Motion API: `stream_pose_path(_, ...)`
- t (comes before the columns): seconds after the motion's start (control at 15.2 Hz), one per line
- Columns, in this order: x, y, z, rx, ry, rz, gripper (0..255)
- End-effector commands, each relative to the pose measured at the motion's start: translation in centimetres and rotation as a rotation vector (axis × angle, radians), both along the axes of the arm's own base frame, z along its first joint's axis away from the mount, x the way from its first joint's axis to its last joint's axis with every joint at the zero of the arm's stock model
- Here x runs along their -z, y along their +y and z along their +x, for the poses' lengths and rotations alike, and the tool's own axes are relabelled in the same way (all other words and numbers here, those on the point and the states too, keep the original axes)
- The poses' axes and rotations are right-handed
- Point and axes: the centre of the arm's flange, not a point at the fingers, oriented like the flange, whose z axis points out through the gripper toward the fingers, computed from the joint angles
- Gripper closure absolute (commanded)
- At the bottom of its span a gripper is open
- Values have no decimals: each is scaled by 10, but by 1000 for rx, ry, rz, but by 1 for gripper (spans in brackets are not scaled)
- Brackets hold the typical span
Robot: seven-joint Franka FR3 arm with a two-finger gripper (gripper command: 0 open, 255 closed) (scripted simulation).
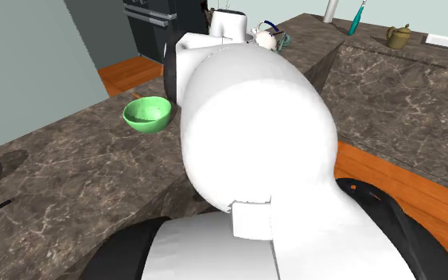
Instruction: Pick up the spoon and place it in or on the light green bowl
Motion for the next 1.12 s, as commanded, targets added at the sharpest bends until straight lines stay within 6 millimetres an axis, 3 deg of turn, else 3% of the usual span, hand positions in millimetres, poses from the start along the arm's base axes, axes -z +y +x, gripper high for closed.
stream_pose_path(0.0,13,9,22,51,14,33,0)
stream_pose_path(0.2,29,21,54,123,34,81,0)
stream_pose_path(0.73,69,30,54,123,34,81,0)
stream_pose_path(1.06,69,30,54,123,34,81,0)
